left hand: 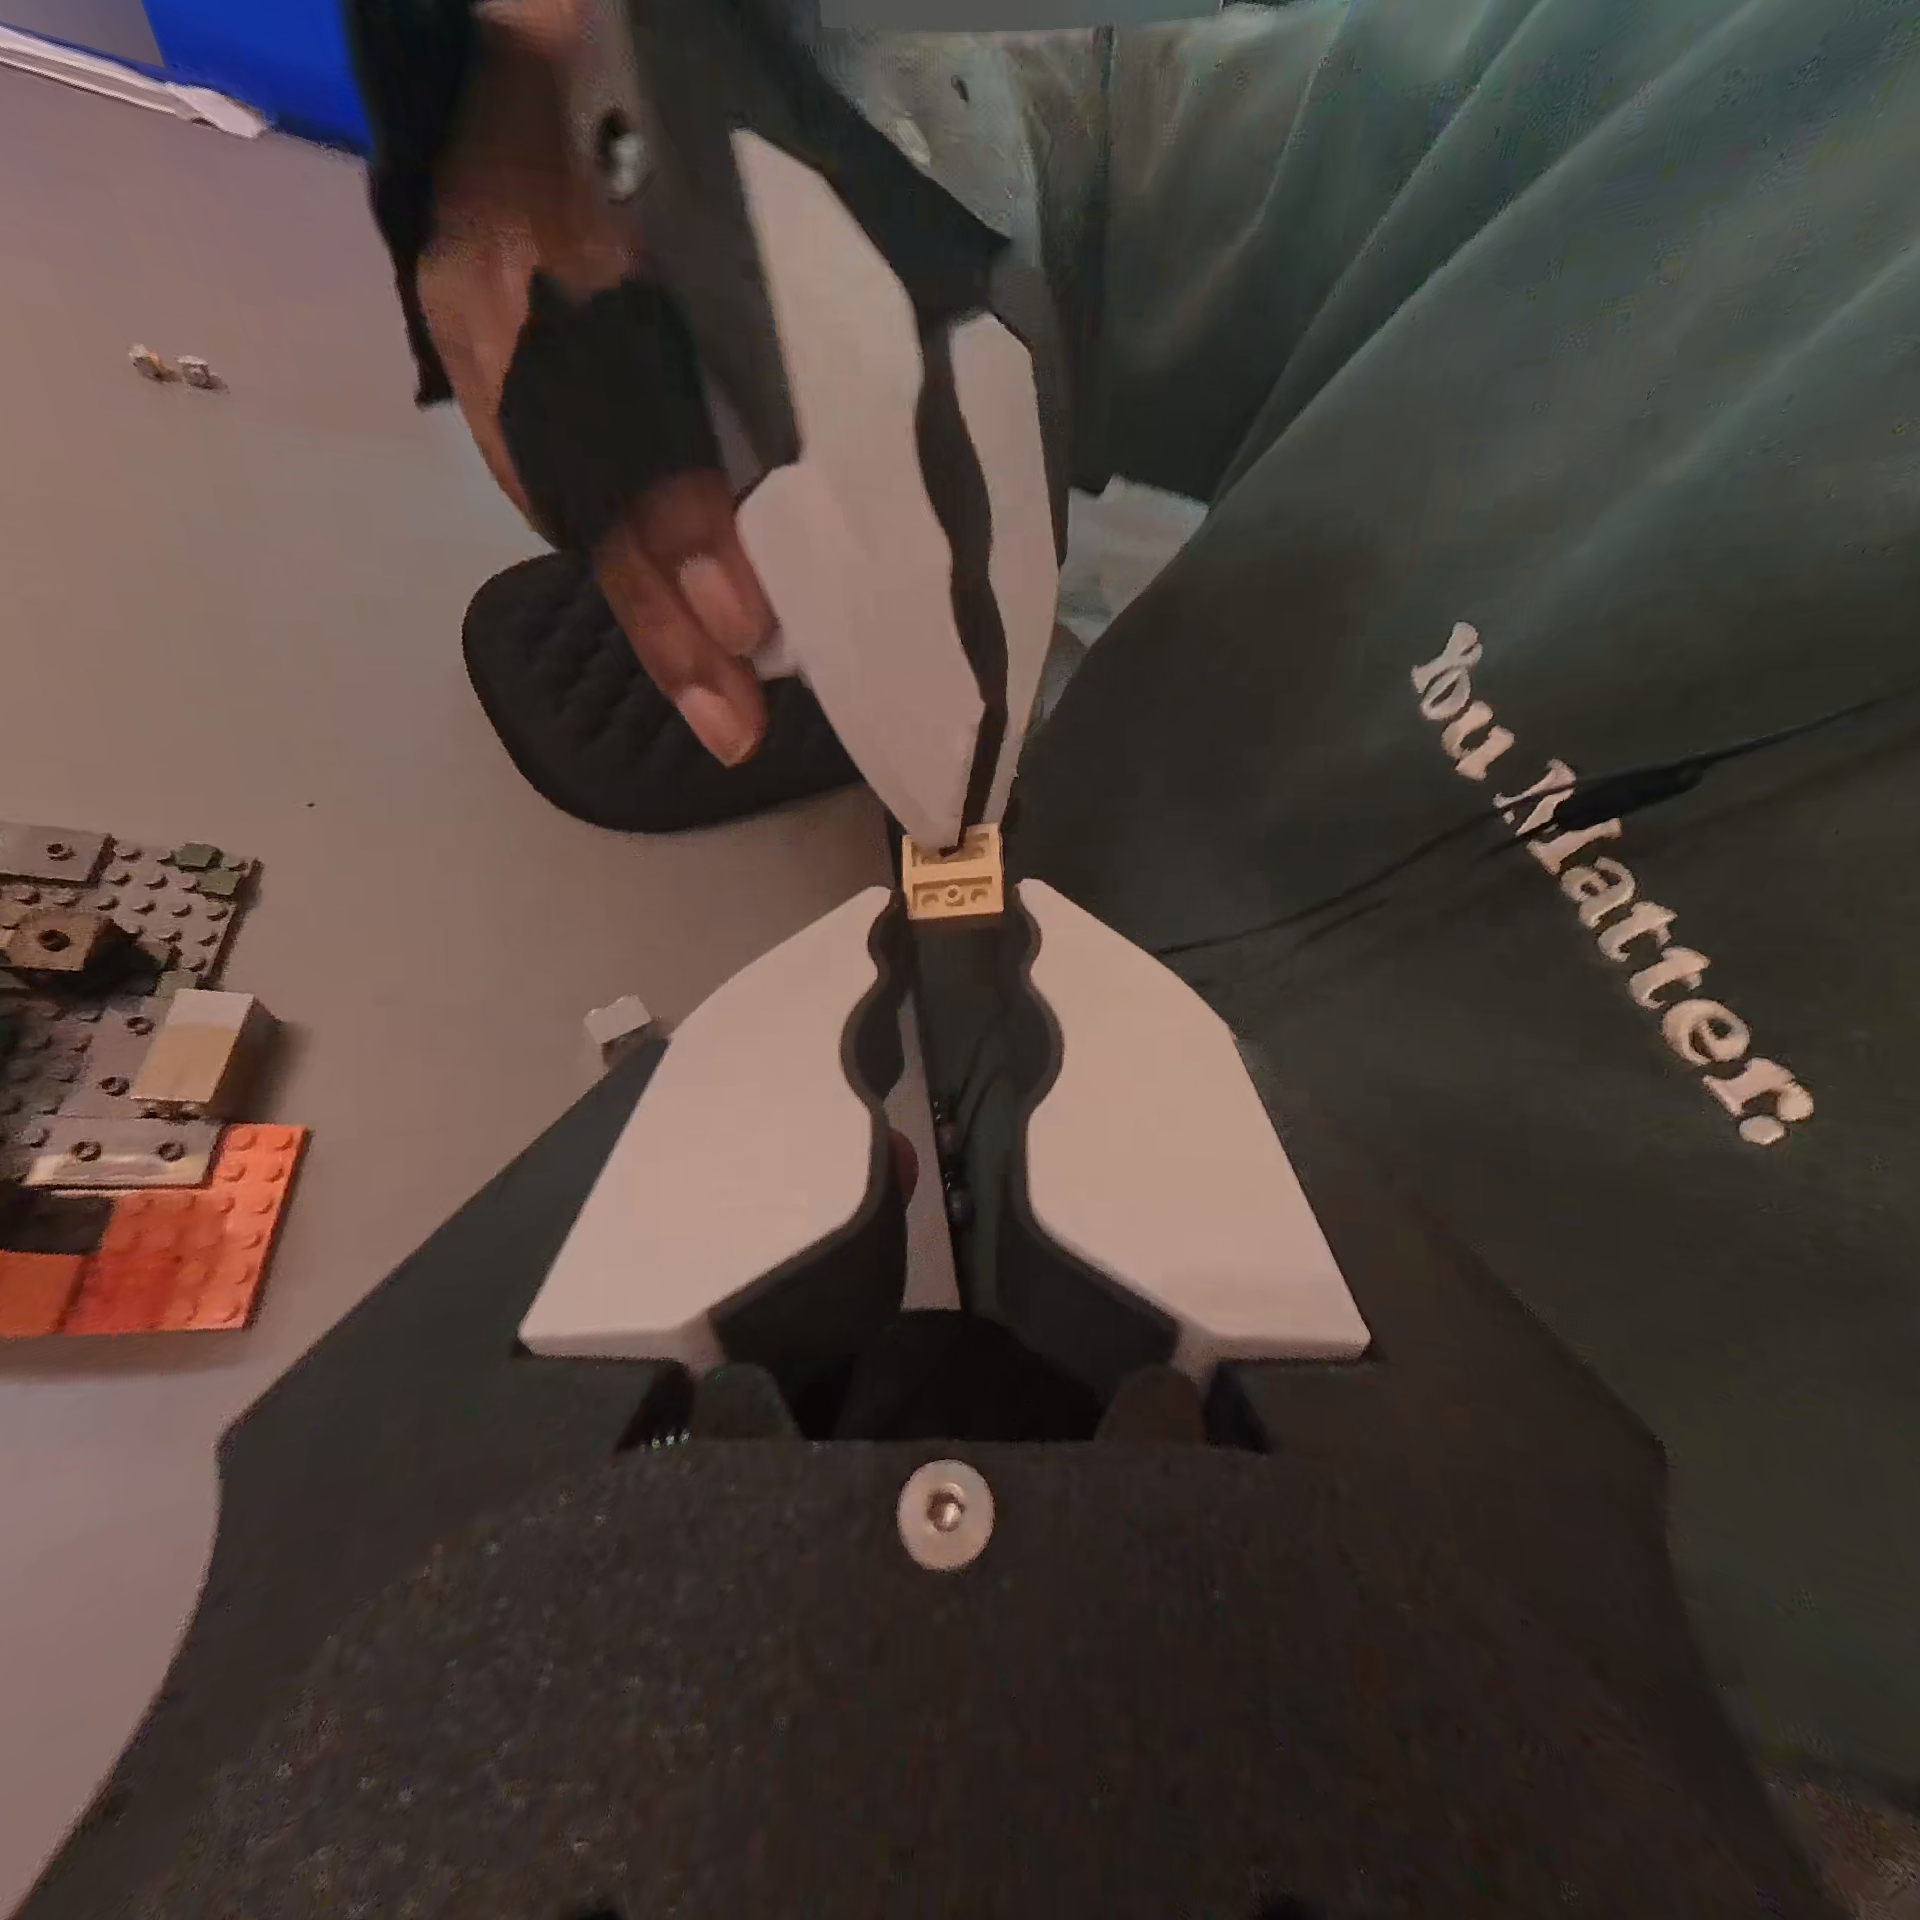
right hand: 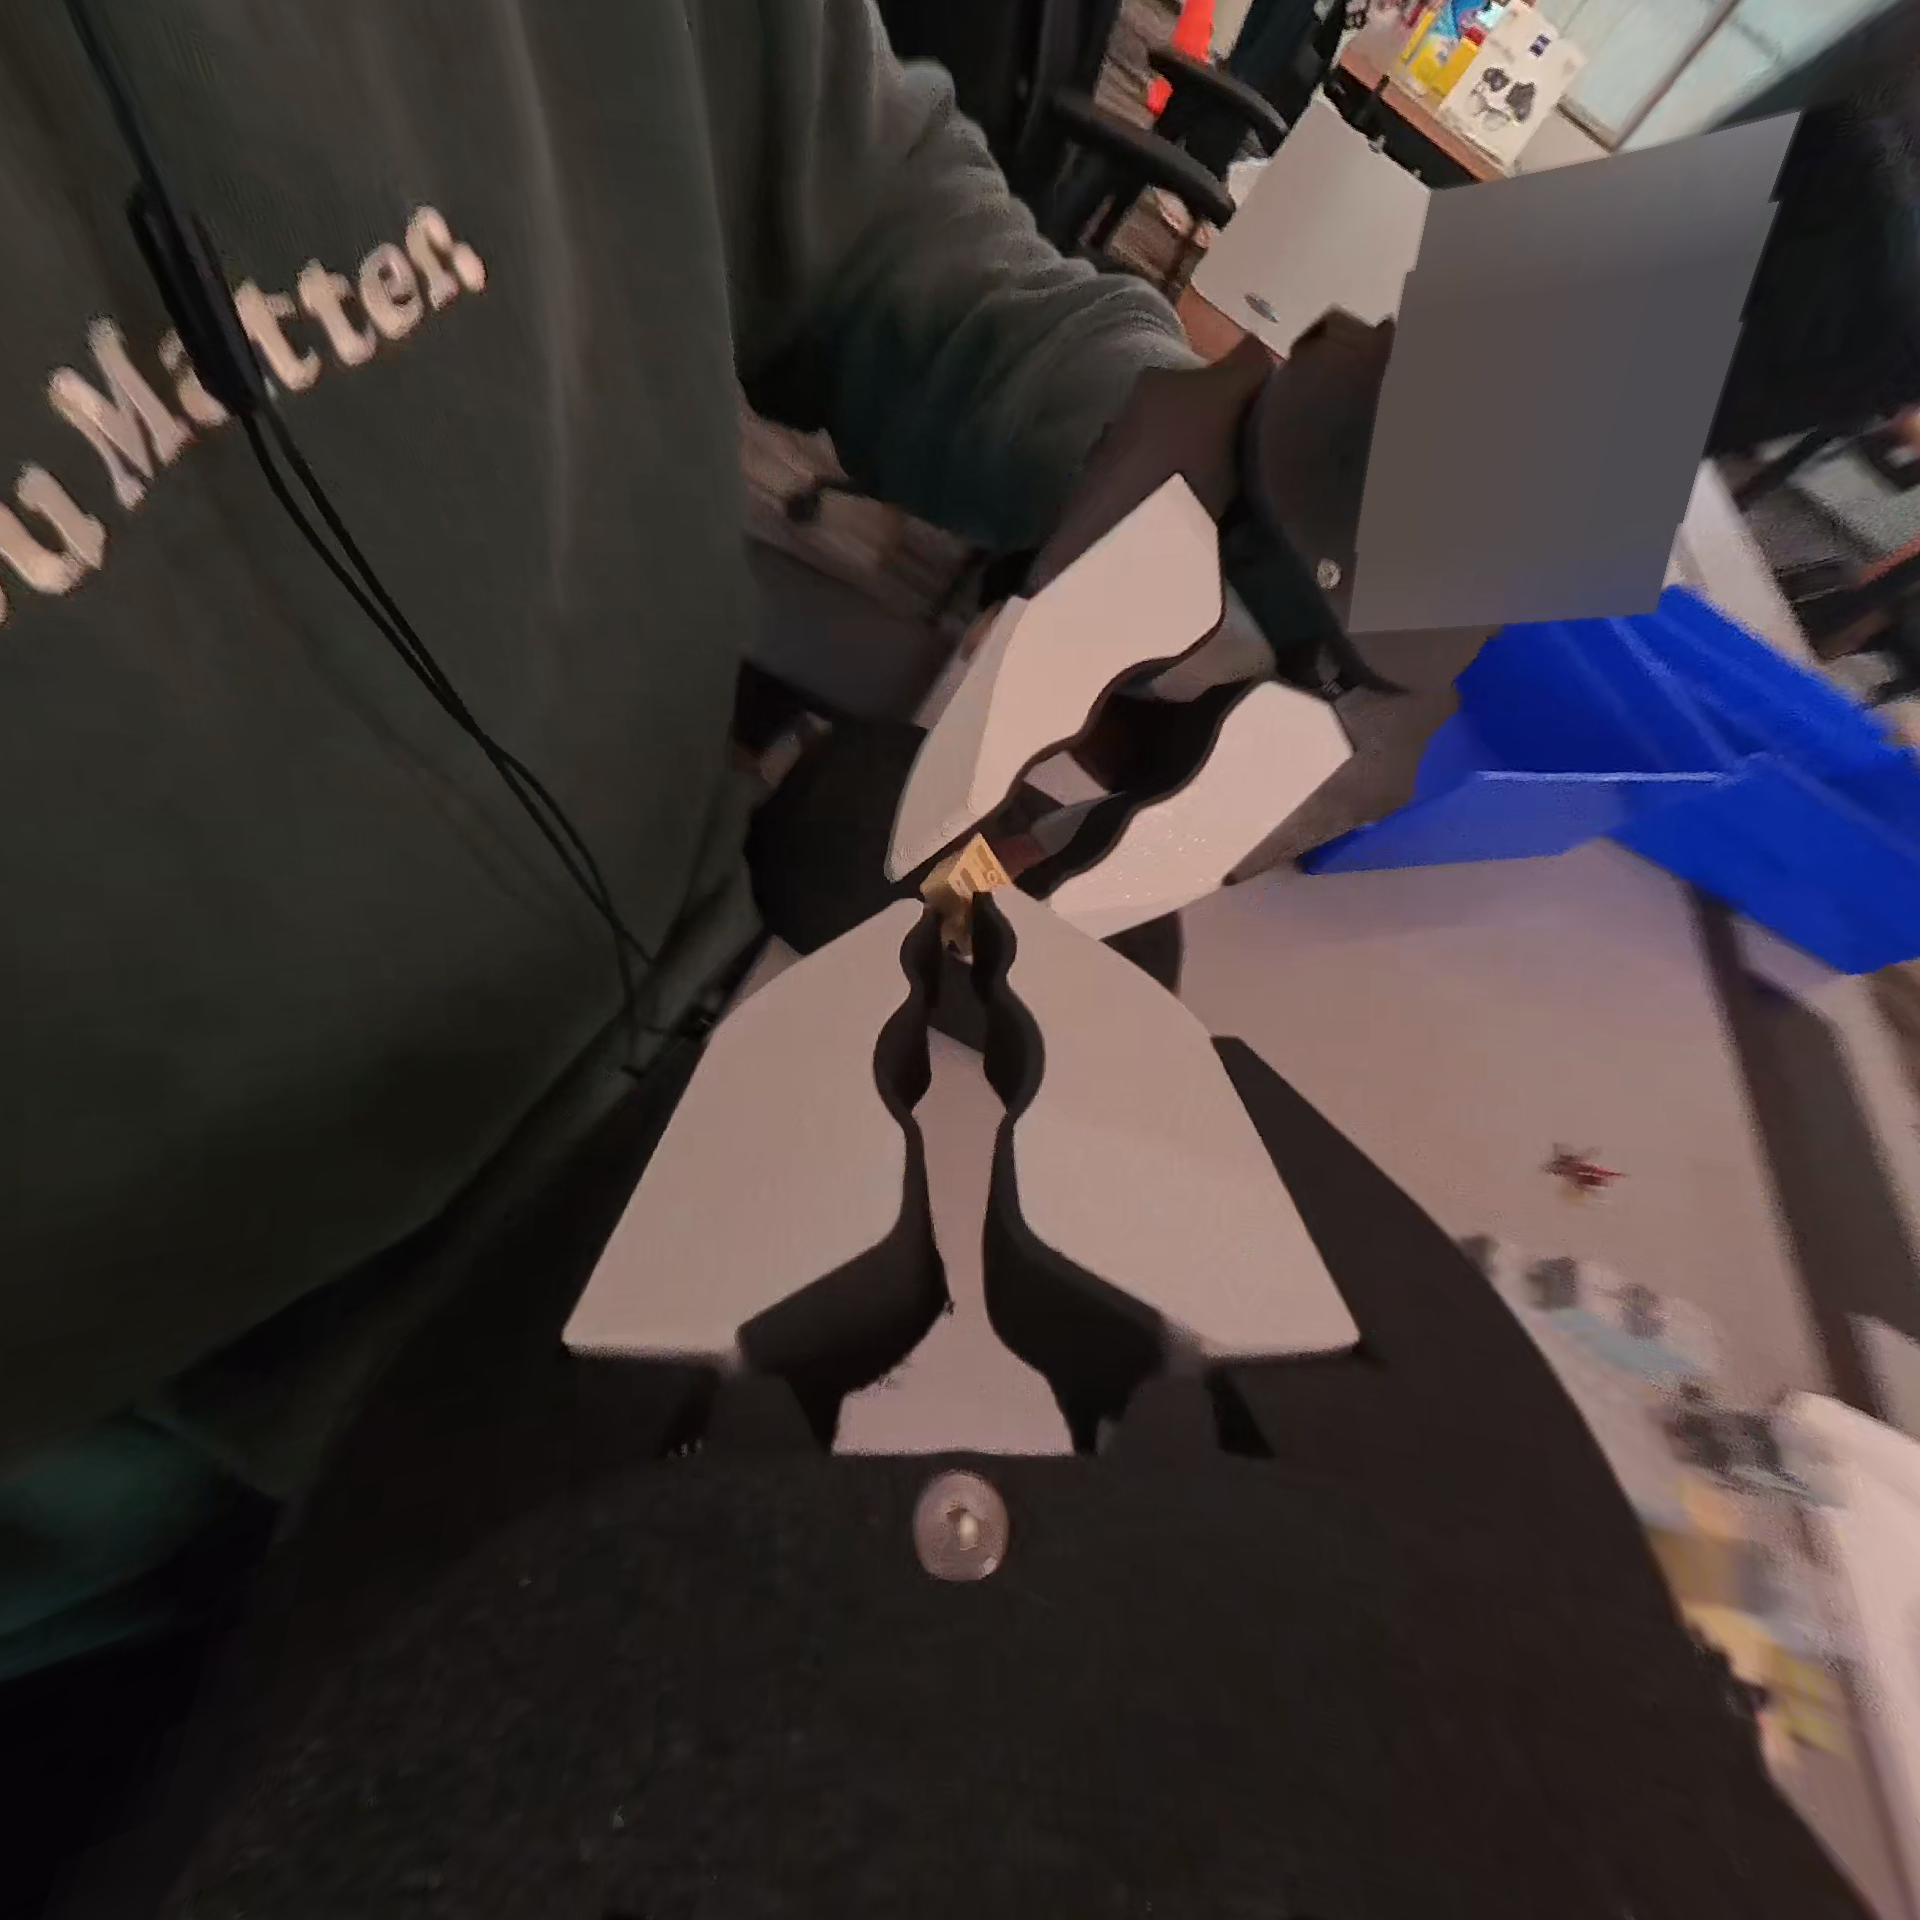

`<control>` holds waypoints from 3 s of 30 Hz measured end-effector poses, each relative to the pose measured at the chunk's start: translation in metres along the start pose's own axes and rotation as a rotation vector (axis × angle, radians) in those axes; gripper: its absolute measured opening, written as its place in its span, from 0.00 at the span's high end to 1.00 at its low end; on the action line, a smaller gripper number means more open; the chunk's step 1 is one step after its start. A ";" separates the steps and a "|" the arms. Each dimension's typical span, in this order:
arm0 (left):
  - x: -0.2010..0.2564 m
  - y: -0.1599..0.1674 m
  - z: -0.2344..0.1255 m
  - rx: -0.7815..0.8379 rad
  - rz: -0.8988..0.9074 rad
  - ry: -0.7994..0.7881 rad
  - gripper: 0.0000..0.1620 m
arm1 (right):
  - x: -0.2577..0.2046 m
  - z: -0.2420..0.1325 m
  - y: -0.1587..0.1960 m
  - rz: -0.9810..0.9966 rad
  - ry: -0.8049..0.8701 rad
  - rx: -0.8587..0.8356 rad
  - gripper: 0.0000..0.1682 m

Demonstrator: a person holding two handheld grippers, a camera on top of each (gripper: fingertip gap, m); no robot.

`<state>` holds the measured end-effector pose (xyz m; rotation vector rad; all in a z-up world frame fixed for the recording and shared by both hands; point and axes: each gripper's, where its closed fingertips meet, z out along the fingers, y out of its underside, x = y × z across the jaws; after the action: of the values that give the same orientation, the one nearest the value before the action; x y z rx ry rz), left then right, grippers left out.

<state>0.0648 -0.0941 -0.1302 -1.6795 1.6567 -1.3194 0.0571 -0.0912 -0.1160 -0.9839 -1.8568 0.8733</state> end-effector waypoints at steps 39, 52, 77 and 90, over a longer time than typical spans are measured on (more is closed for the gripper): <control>-0.077 0.008 -0.028 -0.149 0.773 -1.205 0.90 | 0.054 0.006 0.044 0.898 0.309 0.196 0.96; -0.093 0.019 -0.027 -0.185 0.781 -1.255 0.90 | 0.058 0.009 0.065 0.944 0.303 0.157 0.95; -0.101 0.046 -0.010 -0.255 0.426 -0.944 0.90 | 0.046 0.019 0.083 0.386 0.463 -0.132 0.96; -0.108 0.037 -0.003 -0.229 0.403 -0.923 0.90 | 0.054 0.005 0.085 0.381 0.546 -0.132 0.96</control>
<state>0.0615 0.0008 -0.1944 -1.5779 1.4478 -0.0961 0.0589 -0.0070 -0.1710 -1.5187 -1.2925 0.6133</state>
